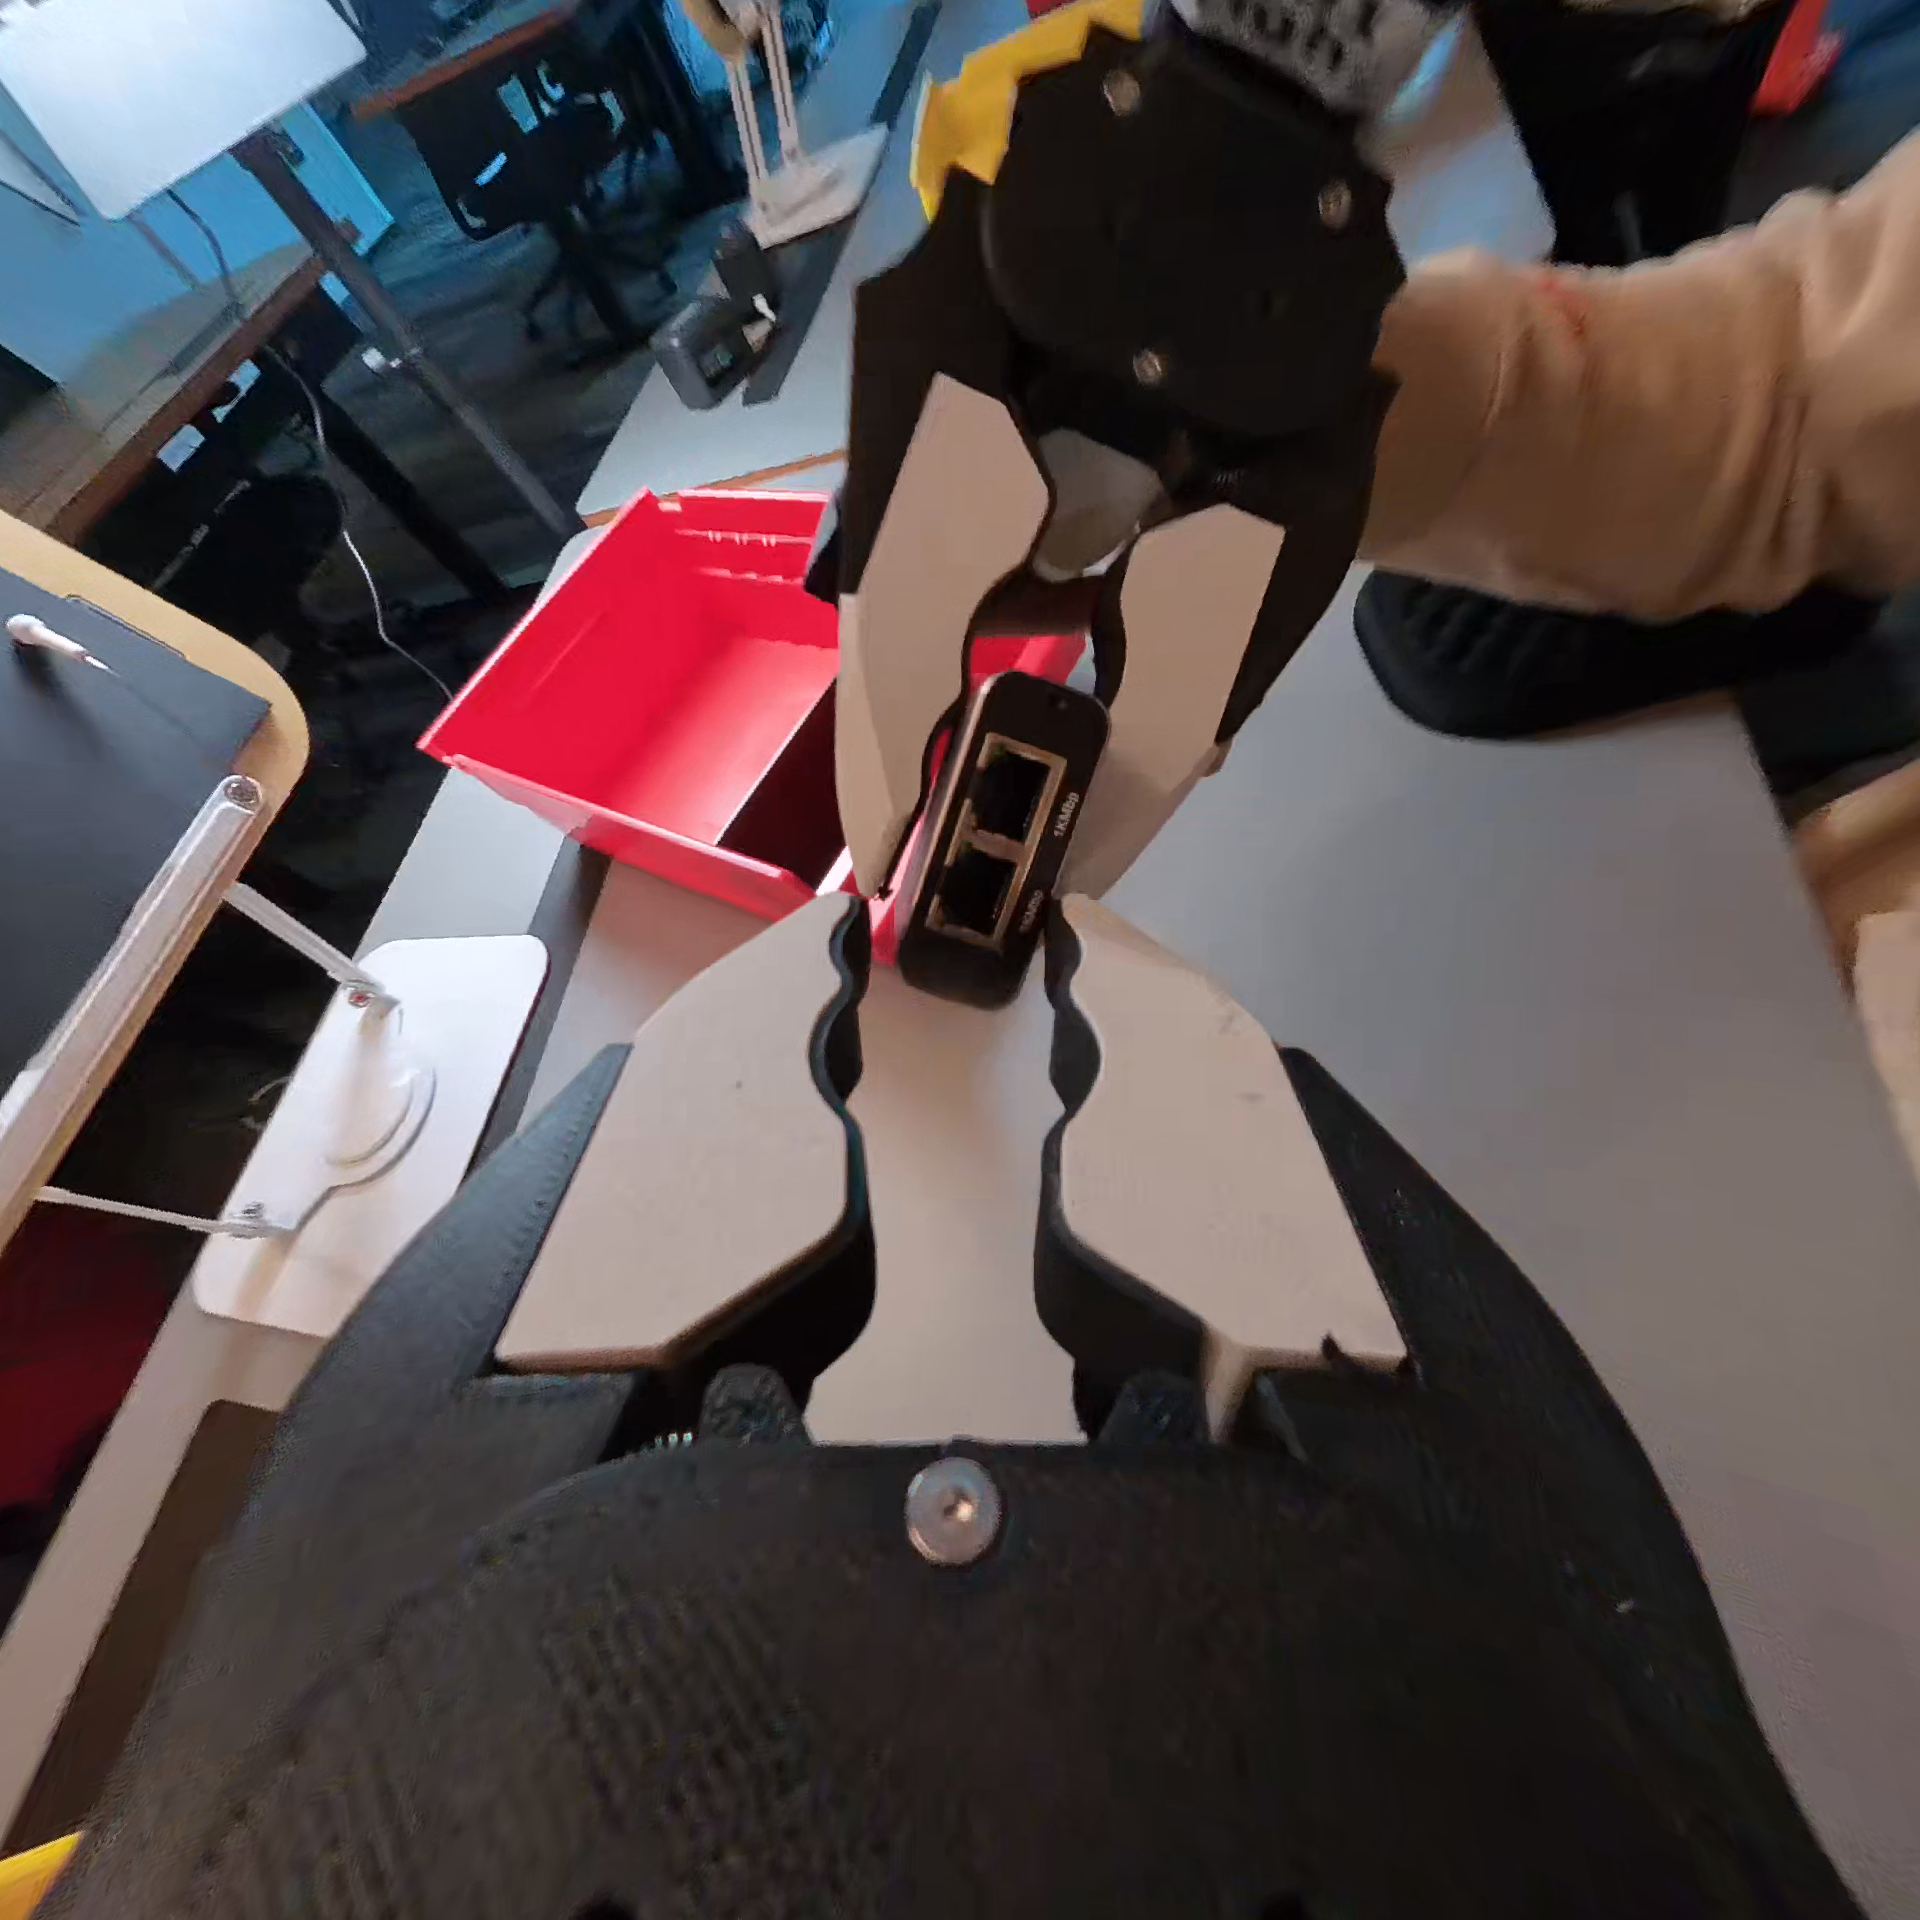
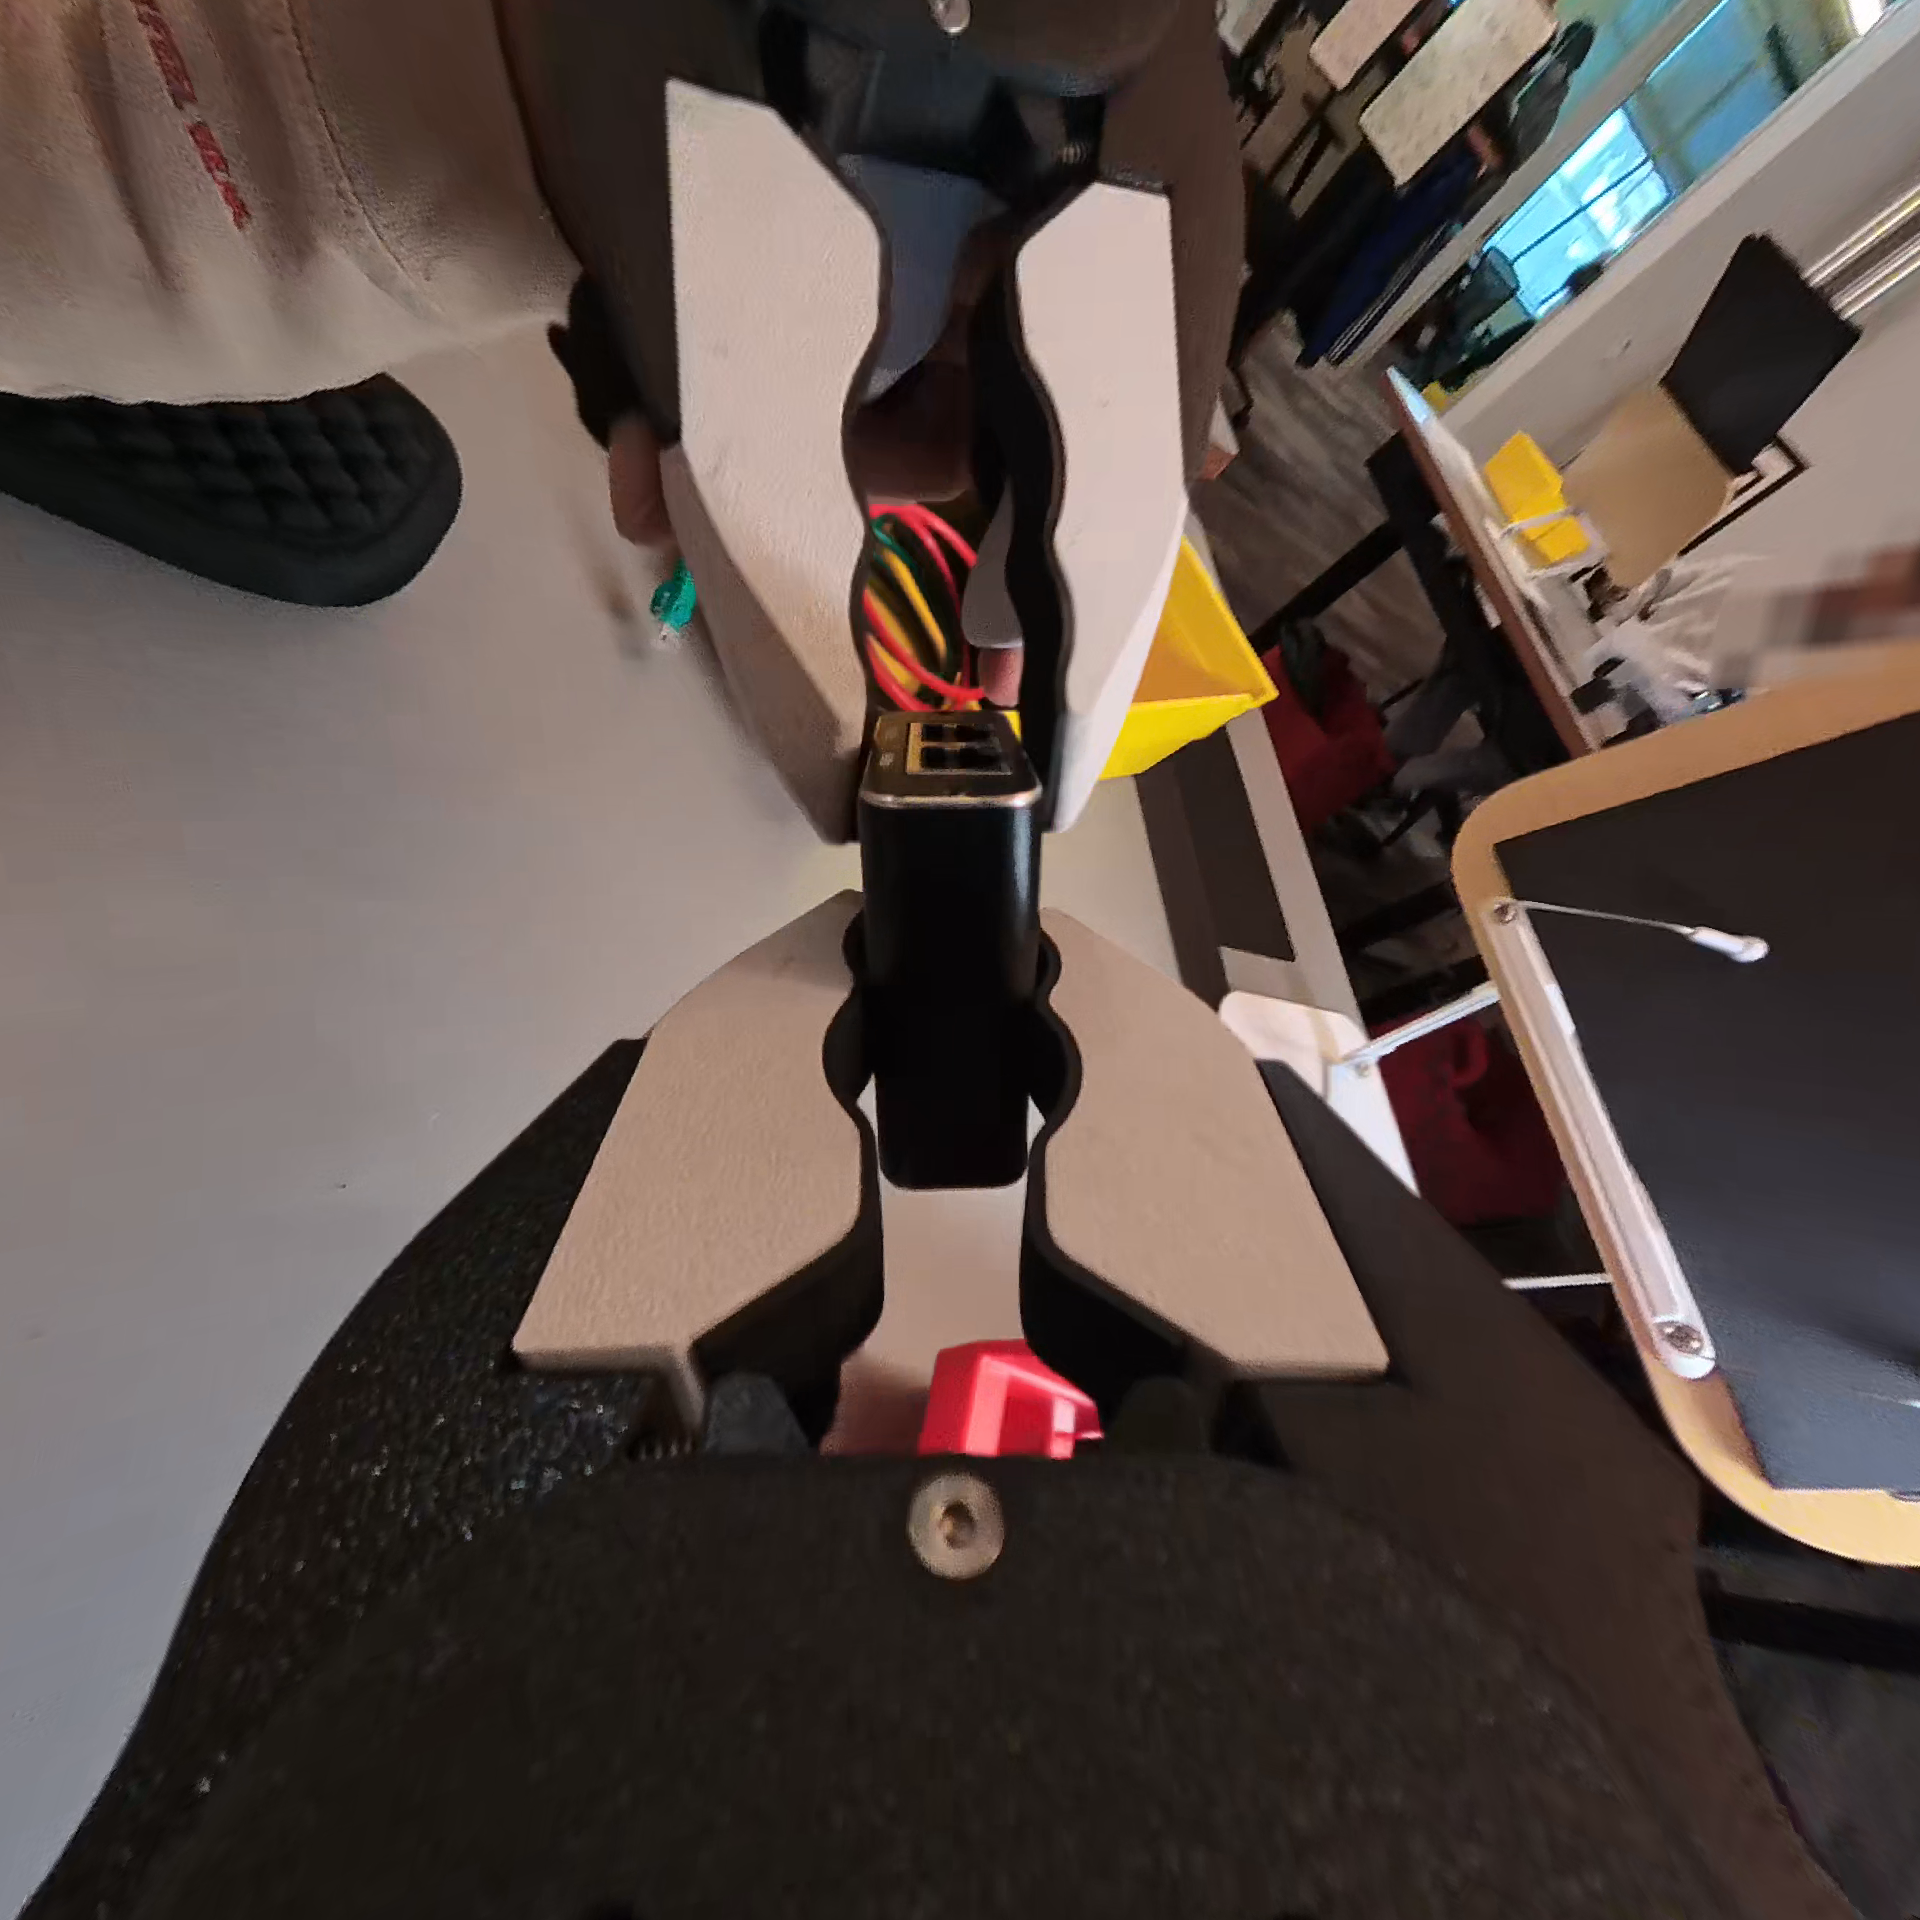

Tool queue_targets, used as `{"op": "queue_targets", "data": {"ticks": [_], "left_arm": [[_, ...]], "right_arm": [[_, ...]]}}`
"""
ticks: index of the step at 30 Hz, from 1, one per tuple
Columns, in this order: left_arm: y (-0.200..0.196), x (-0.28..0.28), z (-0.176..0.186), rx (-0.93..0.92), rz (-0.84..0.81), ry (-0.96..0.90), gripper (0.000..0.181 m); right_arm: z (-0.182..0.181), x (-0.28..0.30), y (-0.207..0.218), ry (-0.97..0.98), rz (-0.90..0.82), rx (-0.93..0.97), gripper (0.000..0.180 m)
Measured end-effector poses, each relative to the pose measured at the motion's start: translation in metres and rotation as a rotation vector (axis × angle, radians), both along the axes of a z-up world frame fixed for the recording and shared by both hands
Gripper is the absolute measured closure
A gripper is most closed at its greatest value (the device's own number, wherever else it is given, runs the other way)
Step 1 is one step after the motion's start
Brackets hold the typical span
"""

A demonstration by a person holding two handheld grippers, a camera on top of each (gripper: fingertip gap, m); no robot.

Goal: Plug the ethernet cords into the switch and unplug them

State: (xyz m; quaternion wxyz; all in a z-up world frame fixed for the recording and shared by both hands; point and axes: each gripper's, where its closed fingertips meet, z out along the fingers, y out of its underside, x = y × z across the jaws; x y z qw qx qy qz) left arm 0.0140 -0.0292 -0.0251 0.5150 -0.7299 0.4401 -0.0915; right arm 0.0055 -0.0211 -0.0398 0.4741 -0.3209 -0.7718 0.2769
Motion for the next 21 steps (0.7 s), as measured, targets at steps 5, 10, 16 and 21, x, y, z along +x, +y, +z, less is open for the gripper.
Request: {"op": "queue_targets", "data": {"ticks": [5,10,16,21], "left_arm": [[-0.006,0.008,0.015,0.080,-0.071,-0.063,0.155],[-0.020,0.018,0.057,0.177,-0.210,-0.377,0.156],[-0.029,0.018,0.078,0.233,-0.304,-0.590,0.156],[-0.030,0.019,0.075,0.222,-0.336,-0.603,0.155]], "right_arm": [[0.022,0.006,-0.014,0.068,0.077,-0.144,0.154],[0.068,0.018,-0.031,0.295,0.217,-0.355,0.150],[0.086,0.019,-0.041,0.426,0.276,-0.482,0.147],[0.087,0.020,-0.042,0.425,0.256,-0.431,0.154]]}}
